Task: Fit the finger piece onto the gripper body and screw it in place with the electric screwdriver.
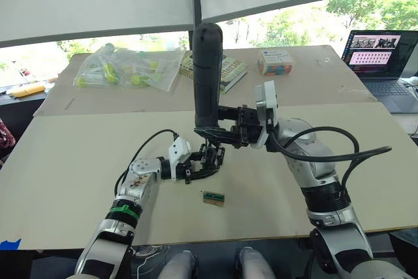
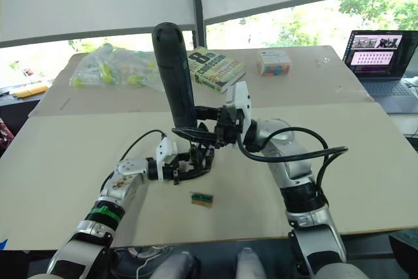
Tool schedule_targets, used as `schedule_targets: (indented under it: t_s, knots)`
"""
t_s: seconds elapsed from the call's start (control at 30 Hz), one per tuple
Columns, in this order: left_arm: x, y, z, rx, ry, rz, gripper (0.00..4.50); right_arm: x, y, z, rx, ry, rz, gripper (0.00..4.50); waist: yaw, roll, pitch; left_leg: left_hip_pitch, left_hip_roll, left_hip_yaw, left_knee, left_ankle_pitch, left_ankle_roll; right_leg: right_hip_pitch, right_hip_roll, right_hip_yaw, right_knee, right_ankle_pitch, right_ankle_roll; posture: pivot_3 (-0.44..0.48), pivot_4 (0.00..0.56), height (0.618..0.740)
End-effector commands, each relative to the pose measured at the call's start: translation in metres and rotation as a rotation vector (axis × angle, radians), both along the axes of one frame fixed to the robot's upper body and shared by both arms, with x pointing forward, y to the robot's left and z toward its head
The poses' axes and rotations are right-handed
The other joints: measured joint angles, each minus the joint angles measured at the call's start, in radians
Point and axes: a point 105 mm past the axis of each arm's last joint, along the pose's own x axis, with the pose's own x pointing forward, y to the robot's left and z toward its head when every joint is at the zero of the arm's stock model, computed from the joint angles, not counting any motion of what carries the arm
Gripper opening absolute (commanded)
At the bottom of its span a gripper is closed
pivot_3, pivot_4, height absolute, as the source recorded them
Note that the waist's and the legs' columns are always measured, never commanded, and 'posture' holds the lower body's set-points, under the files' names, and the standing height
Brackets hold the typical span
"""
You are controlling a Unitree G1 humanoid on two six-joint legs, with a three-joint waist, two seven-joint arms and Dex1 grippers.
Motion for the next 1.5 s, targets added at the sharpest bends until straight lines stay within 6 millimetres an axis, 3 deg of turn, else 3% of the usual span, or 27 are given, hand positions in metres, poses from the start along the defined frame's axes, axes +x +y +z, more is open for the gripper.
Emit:
schedule_targets:
  t_s: [0.03,0.8,1.5]
  knots:
    - [-0.006,-0.005,-0.011,0.024,0.031,-0.023,2.32,-0.009,0.0,0.012,0.023,-0.049,0.02,1.92,0.0,0.0,0.0,0.0,0.0,0.0,0.0,0.0,0.0,0.0,0.0,0.0,0.0,0.0,0.0,0.0,0.15,0.74]
    - [-0.01,-0.007,-0.012,0.016,0.027,-0.018,2.32,-0.011,0.0,0.012,0.024,-0.043,0.042,1.92,-0.001,0.0,0.0,0.0,0.0,0.0,0.0,0.0,0.0,0.0,0.0,0.0,0.0,0.0,0.0,0.0,0.15,0.74]
    - [-0.014,-0.008,-0.014,0.015,0.036,-0.016,2.32,0.0,0.002,0.011,0.004,-0.036,0.02,1.92,-0.001,0.0,0.0,0.0,0.0,0.0,0.0,0.0,0.0,0.0,0.0,0.0,0.0,0.0,0.0,0.0,0.15,0.74]
